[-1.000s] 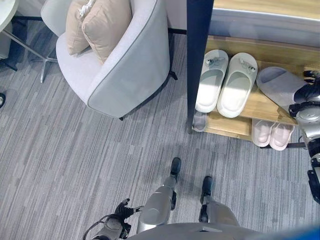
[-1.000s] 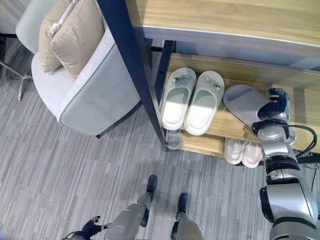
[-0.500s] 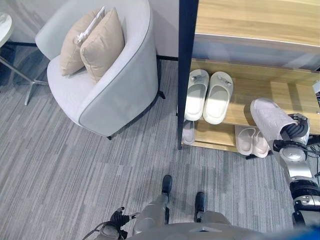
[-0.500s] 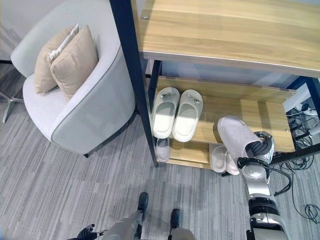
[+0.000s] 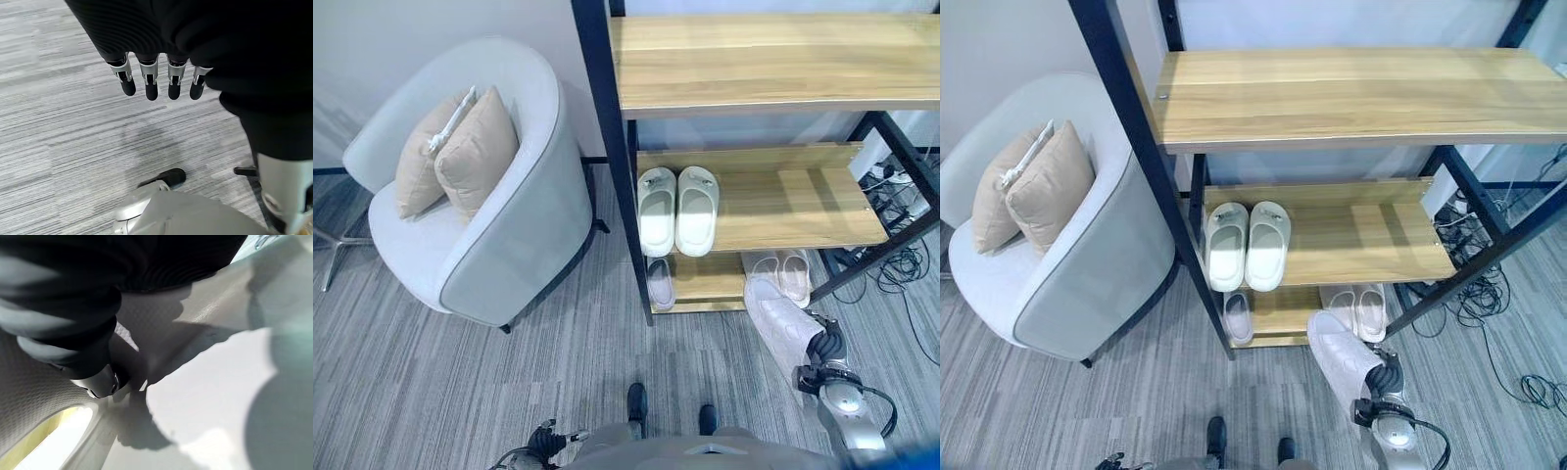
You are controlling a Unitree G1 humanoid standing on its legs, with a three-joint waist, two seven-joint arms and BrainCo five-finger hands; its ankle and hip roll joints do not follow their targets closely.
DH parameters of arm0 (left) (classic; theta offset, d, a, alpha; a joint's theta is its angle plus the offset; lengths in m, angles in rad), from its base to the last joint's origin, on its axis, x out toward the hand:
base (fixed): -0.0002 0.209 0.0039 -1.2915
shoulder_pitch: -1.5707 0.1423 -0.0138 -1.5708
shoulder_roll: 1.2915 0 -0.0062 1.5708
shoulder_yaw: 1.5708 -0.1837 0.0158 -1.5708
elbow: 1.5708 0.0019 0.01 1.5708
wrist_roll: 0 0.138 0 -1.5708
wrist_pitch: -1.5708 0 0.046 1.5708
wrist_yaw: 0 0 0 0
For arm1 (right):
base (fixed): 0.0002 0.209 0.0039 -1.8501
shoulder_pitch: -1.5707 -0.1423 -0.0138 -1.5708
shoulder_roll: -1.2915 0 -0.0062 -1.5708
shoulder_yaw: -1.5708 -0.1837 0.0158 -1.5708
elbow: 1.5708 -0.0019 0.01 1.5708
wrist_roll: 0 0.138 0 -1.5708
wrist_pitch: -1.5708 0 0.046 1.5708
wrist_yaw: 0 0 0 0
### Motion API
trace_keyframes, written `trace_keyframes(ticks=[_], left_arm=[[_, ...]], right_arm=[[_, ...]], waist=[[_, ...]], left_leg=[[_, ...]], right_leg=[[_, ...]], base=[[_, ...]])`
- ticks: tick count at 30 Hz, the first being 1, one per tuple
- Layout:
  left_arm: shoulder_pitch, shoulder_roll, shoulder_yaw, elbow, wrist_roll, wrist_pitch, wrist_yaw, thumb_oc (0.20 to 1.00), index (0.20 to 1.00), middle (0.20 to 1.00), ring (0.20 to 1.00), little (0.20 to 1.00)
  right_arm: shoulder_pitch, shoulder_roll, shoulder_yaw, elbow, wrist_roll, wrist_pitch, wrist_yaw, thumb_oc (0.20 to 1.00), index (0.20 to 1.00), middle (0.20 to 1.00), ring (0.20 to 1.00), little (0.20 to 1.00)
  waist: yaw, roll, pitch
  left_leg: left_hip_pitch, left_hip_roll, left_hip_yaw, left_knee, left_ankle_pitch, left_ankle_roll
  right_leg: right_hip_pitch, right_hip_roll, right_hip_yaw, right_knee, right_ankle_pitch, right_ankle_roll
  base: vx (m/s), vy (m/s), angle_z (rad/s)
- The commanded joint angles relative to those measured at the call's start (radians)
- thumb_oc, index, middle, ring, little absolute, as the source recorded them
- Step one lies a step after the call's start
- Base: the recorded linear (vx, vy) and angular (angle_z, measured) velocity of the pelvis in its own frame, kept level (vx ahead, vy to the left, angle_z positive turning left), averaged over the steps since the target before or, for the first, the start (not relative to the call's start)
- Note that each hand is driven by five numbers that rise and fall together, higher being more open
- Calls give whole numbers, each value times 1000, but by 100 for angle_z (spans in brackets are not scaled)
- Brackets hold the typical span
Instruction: Arrange the slippers neatly on the shoe rack.
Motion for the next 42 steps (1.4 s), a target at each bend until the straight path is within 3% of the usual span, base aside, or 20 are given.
trace_keyframes(ticks=[1, 5, 9, 12, 13, 18, 20, 23, 27, 29, 31, 37, 42], left_arm=[[-32, 17, -16, 46, -34, -4, -9, 1000, 1000, 1000, 1000, 1000], [-29, 31, -13, -7, -165, -31, -52, 1000, 1000, 1000, 1000, 1000], [-57, 44, -23, -56, -243, -43, -38, 1000, 1000, 1000, 1000, 1000], [-93, 58, -43, -106, -286, -57, -20, 1000, 1000, 1000, 1000, 1000], [-100, 59, -46, -128, -316, -58, -15, 1000, 1000, 1000, 1000, 1000], [-125, 78, -58, -235, -413, -74, 12, 1000, 1000, 1000, 1000, 1000], [-115, 75, -58, -300, -523, -74, 5, 1000, 1000, 1000, 1000, 1000], [-73, 43, -7, -349, -764, -55, -2, 1000, 1000, 1000, 1000, 1000], [-49, 62, -32, -387, -781, -64, 31, 1000, 1000, 1000, 1000, 1000], [-11, 91, -50, -457, -813, -82, 61, 1000, 1000, 1000, 1000, 1000], [7, 109, -66, -462, -813, -79, 60, 1000, 1000, 1000, 1000, 1000], [37, 145, -100, -461, -825, -86, 61, 1000, 1000, 1000, 1000, 1000], [65, 153, -88, -436, -847, -96, 55, 1000, 1000, 1000, 1000, 1000]], right_arm=[[-115, -42, -33, -103, 102, -57, 21, 200, 200, 200, 200, 200], [-137, -37, -43, -83, 293, -92, 44, 200, 200, 200, 200, 200], [-173, -42, -25, -88, 420, -121, 69, 200, 200, 200, 200, 200], [-218, -70, 17, -103, 435, -126, 64, 200, 200, 200, 200, 200], [-241, -88, 38, -119, 419, -124, 54, 200, 200, 200, 200, 200], [-431, -152, 102, -145, 354, -115, -16, 200, 200, 200, 200, 200], [-555, -215, 148, -136, 380, -103, -10, 200, 200, 200, 200, 200], [-781, -314, 225, -58, 375, -42, -35, 200, 200, 200, 200, 200], [-1026, -354, 293, 131, 418, -18, -65, 200, 200, 200, 200, 200], [-1207, -363, 337, 258, 449, -11, -108, 200, 200, 200, 200, 200], [-1343, -363, 378, 361, 479, -2, -118, 200, 200, 200, 200, 200], [-1566, -359, 478, 673, 510, 31, -137, 200, 200, 200, 200, 200], [-1646, -398, 530, 778, 516, 42, -140, 200, 200, 200, 200, 200]], waist=[[26, -18, 88], [22, -12, 92], [22, -14, 114], [25, -14, 131], [29, -12, 143], [48, 13, 149], [68, 26, 148], [90, 45, 144], [110, 57, 148], [126, 73, 155], [139, 76, 147], [162, 78, 200], [183, 81, 254]], left_leg=[[-45, 27, 34, 212, -240, 26], [-140, 51, 36, 359, -296, 26], [-233, 58, 37, 449, -318, 31], [-361, 69, 27, 583, -348, 36], [-407, 76, 20, 664, -396, 33], [-672, 84, 5, 917, -472, 33], [-850, 96, -14, 1111, -538, 42], [-1010, 93, -27, 1360, -629, 48], [-1142, 79, -34, 1604, -705, 50], [-1265, 46, -44, 1829, -774, 47], [-1328, 41, -51, 1924, -799, 36], [-1350, 16, -54, 2051, -848, 25], [-1350, 10, -56, 2106, -869, 30]], right_leg=[[-129, -56, 49, 147, 17, 45], [-249, -51, 76, 303, -41, 33], [-350, -37, 90, 388, -66, 17], [-471, -33, 92, 510, -108, 3], [-513, -32, 96, 585, -149, -2], [-776, -16, 100, 826, -234, -17], [-949, -16, 111, 1007, -288, -32], [-1113, -22, 124, 1263, -372, -40], [-1245, -27, 143, 1507, -439, -39], [-1368, -34, 169, 1749, -498, -46], [-1425, -42, 192, 1846, -510, -47], [-1461, -58, 262, 2024, -551, -62], [-1461, -59, 294, 2093, -567, -73]], base=[[-93, -5, -6], [-20, -37, -22], [-75, -53, -7], [-99, -71, 1], [-42, -66, 7], [-103, -50, 5], [-67, -53, 4], [65, -22, 4], [109, -2, 14], [175, 27, 18], [110, 47, 21], [43, 26, 3], [-1, 22, 13]])
